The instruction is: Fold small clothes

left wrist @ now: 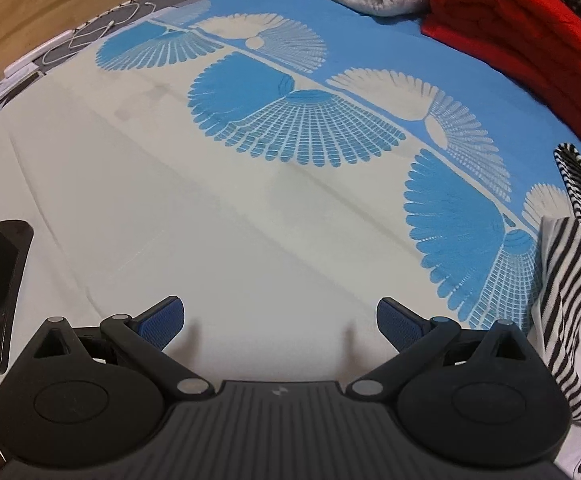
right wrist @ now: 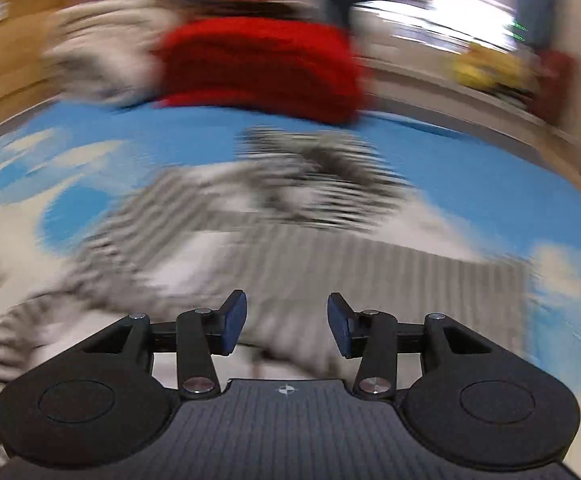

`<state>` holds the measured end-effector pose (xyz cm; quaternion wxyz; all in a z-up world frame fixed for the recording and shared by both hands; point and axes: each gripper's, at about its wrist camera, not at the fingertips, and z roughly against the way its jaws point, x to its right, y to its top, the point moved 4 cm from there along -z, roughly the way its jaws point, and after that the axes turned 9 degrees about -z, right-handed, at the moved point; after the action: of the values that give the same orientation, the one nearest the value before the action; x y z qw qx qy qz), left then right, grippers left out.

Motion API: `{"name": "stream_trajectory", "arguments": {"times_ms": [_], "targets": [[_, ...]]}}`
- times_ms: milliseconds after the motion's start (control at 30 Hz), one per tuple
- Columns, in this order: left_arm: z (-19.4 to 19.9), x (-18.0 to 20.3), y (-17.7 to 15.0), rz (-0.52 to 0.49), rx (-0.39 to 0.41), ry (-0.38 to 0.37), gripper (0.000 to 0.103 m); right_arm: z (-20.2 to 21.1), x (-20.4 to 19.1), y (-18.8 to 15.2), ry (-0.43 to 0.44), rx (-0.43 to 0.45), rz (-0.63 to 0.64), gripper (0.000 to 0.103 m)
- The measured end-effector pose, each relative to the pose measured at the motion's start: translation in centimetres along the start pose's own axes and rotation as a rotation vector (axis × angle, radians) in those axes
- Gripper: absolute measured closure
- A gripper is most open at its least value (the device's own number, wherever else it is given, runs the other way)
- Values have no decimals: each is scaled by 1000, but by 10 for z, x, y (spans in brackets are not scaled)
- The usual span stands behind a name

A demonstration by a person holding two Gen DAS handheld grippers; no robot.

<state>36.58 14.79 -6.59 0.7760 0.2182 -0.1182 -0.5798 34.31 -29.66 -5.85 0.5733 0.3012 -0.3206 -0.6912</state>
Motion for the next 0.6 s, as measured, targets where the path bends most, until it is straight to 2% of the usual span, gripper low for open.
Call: {"name": "stream_trajectory", "arguments": {"times_ms": [100, 167, 267, 333, 400, 467, 533, 600], "targets": [[0, 5, -2, -19, 3, 15, 0, -2, 67, -4, -239, -6, -111, 56], [-1, 12, -3, -48, 3, 22, 0, -14, 102, -20, -314, -60, -157, 56], [-2, 23, -5, -94, 3, 18, 0, -39, 125, -56, -314, -204, -184, 57], [-3, 29, -7, -112, 2, 17, 0, -41, 125, -63, -297, -166, -164, 57], [-2, 35, -9, -122, 4, 12, 0, -30, 118, -51, -300, -173, -168, 57], [-1, 42, -11, -140, 6, 5, 0, -13, 115, -38, -246, -124, -211, 55], [1, 50, -13, -163, 10, -4, 0, -10, 105, -34, -221, -128, -192, 47], [6, 59, -17, -187, 15, -21, 0, -5, 101, -39, -223, -161, -179, 47]]}}
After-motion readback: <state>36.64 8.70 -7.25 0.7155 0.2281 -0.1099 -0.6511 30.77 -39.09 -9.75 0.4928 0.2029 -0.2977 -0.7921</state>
